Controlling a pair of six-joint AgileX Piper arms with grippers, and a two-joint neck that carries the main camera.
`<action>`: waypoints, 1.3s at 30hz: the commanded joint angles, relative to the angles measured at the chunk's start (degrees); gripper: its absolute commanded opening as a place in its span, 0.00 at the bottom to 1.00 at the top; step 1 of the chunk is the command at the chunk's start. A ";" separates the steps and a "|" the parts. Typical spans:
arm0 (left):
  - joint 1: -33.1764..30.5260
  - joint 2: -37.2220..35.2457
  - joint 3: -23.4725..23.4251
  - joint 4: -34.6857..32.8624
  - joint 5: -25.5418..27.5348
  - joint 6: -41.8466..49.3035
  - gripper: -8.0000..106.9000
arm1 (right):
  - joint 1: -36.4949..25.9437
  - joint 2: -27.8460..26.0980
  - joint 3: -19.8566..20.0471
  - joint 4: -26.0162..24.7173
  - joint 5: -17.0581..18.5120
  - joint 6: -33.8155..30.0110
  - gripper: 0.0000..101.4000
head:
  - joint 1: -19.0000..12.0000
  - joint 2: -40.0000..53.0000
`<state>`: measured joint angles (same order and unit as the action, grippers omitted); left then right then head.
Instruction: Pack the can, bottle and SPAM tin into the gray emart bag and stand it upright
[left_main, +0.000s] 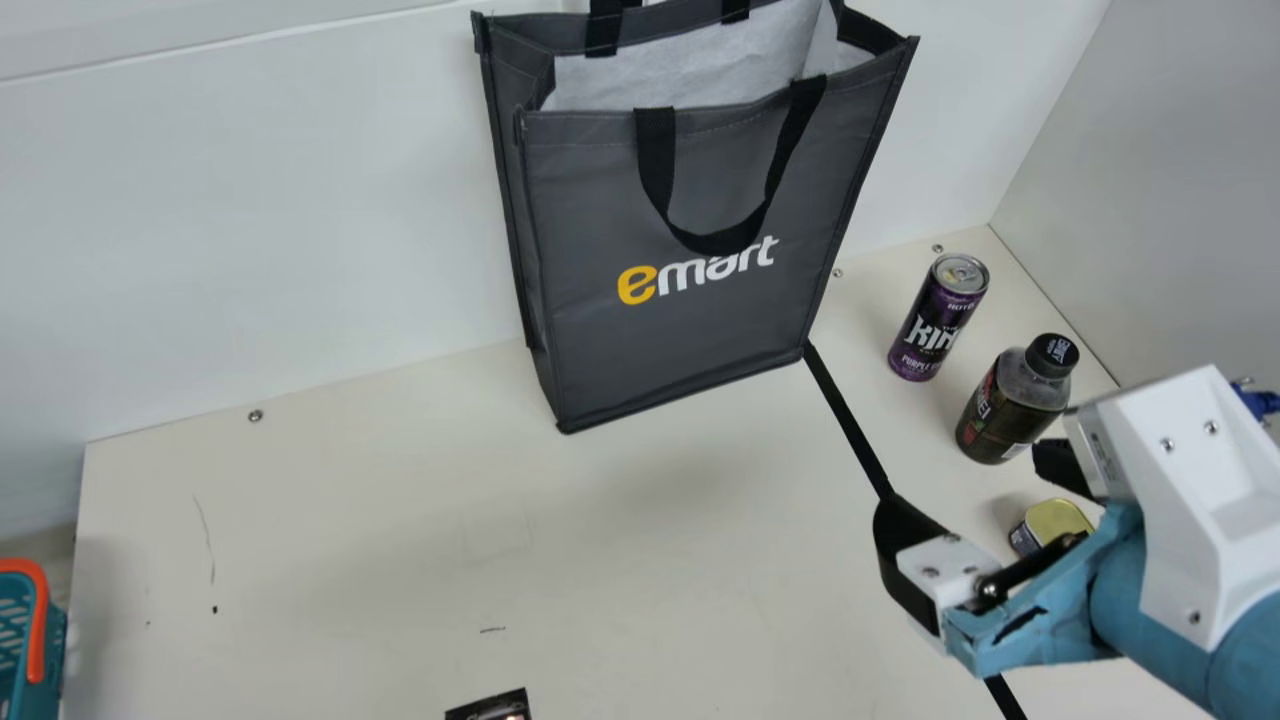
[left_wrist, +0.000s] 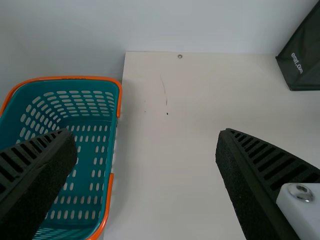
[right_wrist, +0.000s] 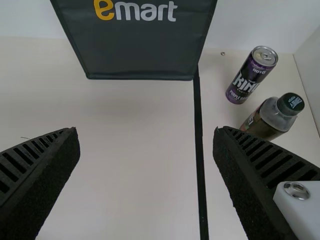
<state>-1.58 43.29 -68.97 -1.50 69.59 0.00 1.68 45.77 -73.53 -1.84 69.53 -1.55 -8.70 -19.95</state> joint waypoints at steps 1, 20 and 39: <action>0.00 0.00 0.00 0.00 0.00 0.00 0.85 | 0.22 0.85 -1.25 -0.29 0.03 -0.53 0.94 | -1.30 -0.05; 0.00 0.00 0.00 0.00 0.00 0.00 0.85 | 1.70 10.92 -13.72 -2.28 0.38 -9.55 0.94 | -1.30 -0.05; 0.00 0.00 0.00 0.00 0.00 0.00 0.85 | -4.32 23.99 -30.78 4.44 0.38 -26.22 0.94 | -1.30 -0.05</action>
<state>-1.58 43.29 -68.97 -1.50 69.59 0.00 -2.42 68.97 -102.93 1.98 69.93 -26.25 -8.70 -19.95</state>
